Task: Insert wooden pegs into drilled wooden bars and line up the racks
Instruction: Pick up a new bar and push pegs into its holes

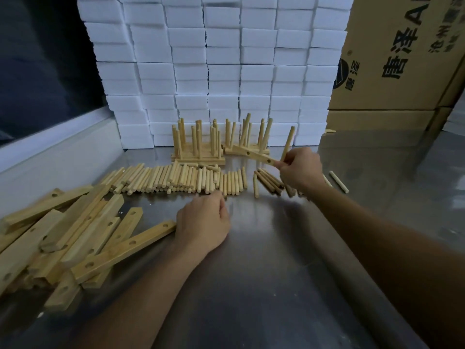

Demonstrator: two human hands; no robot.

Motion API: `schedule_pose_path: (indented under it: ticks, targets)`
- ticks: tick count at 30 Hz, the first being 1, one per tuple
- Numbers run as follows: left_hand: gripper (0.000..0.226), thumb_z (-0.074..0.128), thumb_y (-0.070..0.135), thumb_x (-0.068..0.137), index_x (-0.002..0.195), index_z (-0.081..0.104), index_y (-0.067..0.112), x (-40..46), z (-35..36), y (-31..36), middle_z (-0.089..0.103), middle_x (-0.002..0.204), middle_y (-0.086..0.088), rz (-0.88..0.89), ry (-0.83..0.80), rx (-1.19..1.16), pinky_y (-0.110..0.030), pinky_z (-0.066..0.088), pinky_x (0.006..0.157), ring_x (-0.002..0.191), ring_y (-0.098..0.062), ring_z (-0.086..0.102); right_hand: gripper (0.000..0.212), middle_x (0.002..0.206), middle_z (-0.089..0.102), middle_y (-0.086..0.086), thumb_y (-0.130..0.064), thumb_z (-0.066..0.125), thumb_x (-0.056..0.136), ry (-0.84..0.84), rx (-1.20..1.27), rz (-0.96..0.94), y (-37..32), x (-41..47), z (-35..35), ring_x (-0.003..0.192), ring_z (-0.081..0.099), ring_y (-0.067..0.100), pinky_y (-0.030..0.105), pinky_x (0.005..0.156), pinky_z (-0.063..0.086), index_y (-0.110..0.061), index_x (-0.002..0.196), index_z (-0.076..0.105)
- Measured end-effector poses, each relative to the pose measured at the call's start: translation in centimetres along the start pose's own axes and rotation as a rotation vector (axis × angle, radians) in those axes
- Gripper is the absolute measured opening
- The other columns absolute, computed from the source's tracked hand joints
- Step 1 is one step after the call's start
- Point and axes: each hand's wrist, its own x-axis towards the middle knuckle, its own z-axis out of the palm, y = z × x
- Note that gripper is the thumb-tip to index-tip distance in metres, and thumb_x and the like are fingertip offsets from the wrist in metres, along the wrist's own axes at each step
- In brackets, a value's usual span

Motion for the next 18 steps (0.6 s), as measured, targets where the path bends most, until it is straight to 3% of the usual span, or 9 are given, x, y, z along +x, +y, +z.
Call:
schedule_pose_path:
  ticks: [3, 8, 11, 14, 18]
  targets:
    - [0.004, 0.050, 0.031, 0.097, 0.095, 0.053, 0.028, 0.2, 0.4, 0.1, 0.052, 0.070, 0.010, 0.016, -0.004, 0.022, -0.035, 0.045, 0.064, 0.071, -0.013, 0.054, 0.016, 0.075, 0.066, 0.005, -0.022, 0.074, 0.089, 0.015, -0.111, 0.011, 0.9, 3.1, 1.0, 0.069, 0.061, 0.017, 0.029, 0.061, 0.051, -0.011, 0.079, 0.069]
    - [0.002, 0.047, 0.036, 0.096, 0.096, 0.047, 0.034, 0.5, 0.8, 0.0, 0.050, 0.067, 0.011, -0.013, 0.013, 0.048, -0.031, 0.033, 0.057, 0.060, -0.004, 0.045, 0.006, 0.079, 0.066, 0.007, -0.012, 0.071, 0.090, -0.021, -0.174, 0.019, 1.9, 6.5, 3.6, 0.069, 0.060, 0.016, 0.025, 0.057, 0.047, -0.006, 0.088, 0.071]
    - [0.002, 0.047, 0.037, 0.095, 0.095, 0.047, 0.035, 0.6, 0.8, -0.1, 0.050, 0.066, 0.011, -0.041, 0.026, 0.021, -0.030, 0.031, 0.054, 0.059, -0.003, 0.045, 0.008, 0.086, 0.069, 0.011, -0.011, 0.071, 0.090, -0.064, -0.179, 0.034, 2.1, 8.0, 4.8, 0.079, 0.065, 0.021, 0.031, 0.071, 0.055, -0.004, 0.092, 0.071]
    - [0.003, 0.049, 0.038, 0.094, 0.095, 0.047, 0.036, 0.8, 0.9, -0.4, 0.051, 0.072, 0.013, -0.070, 0.019, -0.014, -0.030, 0.039, 0.059, 0.065, -0.002, 0.047, 0.010, 0.093, 0.071, 0.015, -0.008, 0.071, 0.088, -0.094, -0.200, 0.055, 2.3, 9.4, 5.4, 0.089, 0.067, 0.027, 0.039, 0.084, 0.059, -0.001, 0.095, 0.073]
    - [0.006, 0.050, 0.038, 0.093, 0.092, 0.044, 0.037, 0.7, 0.9, -0.4, 0.049, 0.071, 0.013, -0.080, 0.019, -0.023, -0.027, 0.032, 0.054, 0.063, 0.000, 0.043, 0.010, 0.090, 0.072, 0.016, -0.010, 0.070, 0.087, -0.085, -0.205, 0.036, 2.1, 10.3, 6.1, 0.089, 0.068, 0.029, 0.037, 0.078, 0.058, -0.001, 0.091, 0.074]
